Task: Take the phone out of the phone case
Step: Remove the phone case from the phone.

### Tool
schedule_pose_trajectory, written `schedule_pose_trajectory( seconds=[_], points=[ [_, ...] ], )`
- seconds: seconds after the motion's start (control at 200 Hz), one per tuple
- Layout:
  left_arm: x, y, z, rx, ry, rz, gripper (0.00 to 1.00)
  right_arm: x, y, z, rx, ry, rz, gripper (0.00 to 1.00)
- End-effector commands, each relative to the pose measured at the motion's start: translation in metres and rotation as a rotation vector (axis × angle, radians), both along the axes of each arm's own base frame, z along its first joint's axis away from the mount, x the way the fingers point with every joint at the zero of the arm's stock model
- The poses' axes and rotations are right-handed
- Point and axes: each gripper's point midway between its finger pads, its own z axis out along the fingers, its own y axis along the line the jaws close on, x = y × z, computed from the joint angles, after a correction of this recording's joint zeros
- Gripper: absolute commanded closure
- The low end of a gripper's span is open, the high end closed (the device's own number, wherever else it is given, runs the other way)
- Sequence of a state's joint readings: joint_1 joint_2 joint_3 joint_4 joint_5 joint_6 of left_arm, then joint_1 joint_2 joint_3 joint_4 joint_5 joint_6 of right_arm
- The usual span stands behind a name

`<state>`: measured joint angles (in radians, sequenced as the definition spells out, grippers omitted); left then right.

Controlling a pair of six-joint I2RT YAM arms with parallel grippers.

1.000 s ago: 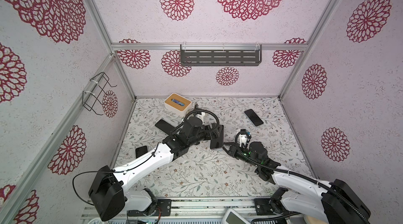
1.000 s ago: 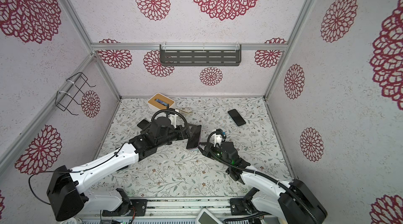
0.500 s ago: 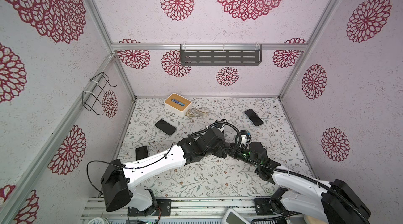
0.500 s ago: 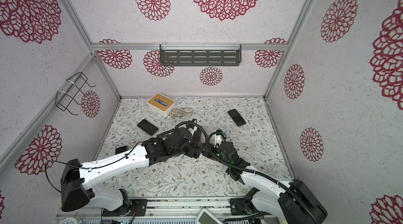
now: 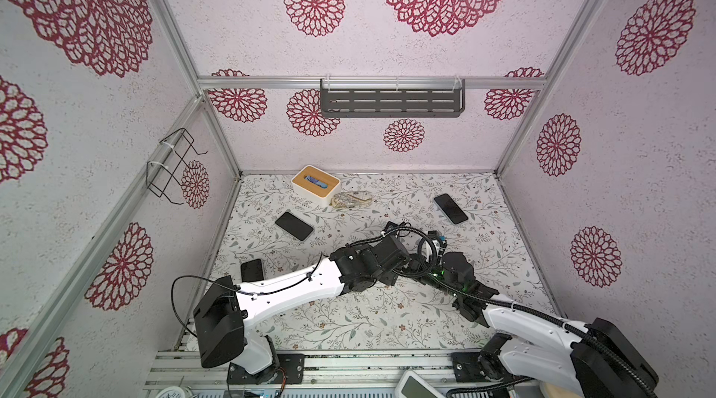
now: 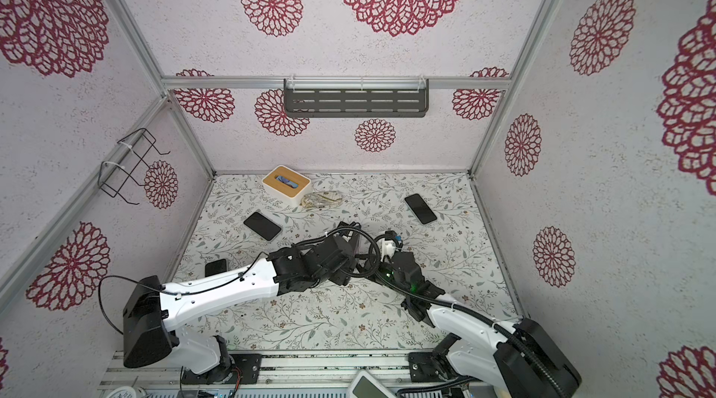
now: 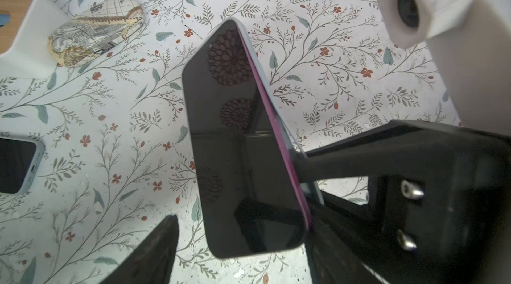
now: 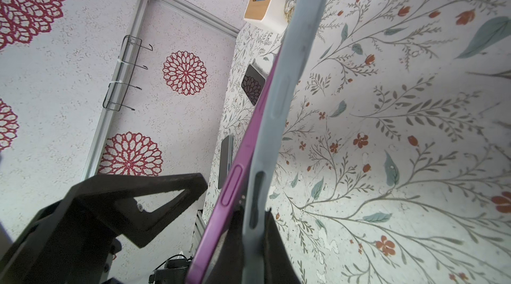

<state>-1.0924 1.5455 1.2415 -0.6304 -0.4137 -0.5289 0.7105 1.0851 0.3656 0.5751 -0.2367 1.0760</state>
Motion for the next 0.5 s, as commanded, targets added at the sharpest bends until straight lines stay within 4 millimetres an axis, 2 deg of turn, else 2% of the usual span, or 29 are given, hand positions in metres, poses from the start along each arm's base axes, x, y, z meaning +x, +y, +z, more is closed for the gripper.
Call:
schedule_pose_trajectory(
  seconds=[0.0, 0.135, 0.495],
  points=[
    [0.006, 0.007, 0.006, 0.064, -0.064, 0.023, 0.30, 0.002, 0.004, 0.034, 0.090, -0.101, 0.003, 1.00],
    [0.007, -0.002, 0.012, 0.023, -0.099, -0.009, 0.36, 0.002, 0.005, 0.035, 0.101, -0.101, 0.008, 1.00],
    [-0.002, -0.015, 0.006, -0.065, -0.104, -0.103, 0.58, 0.001, 0.007, 0.037, 0.115, -0.101, 0.017, 1.00]
  ],
)
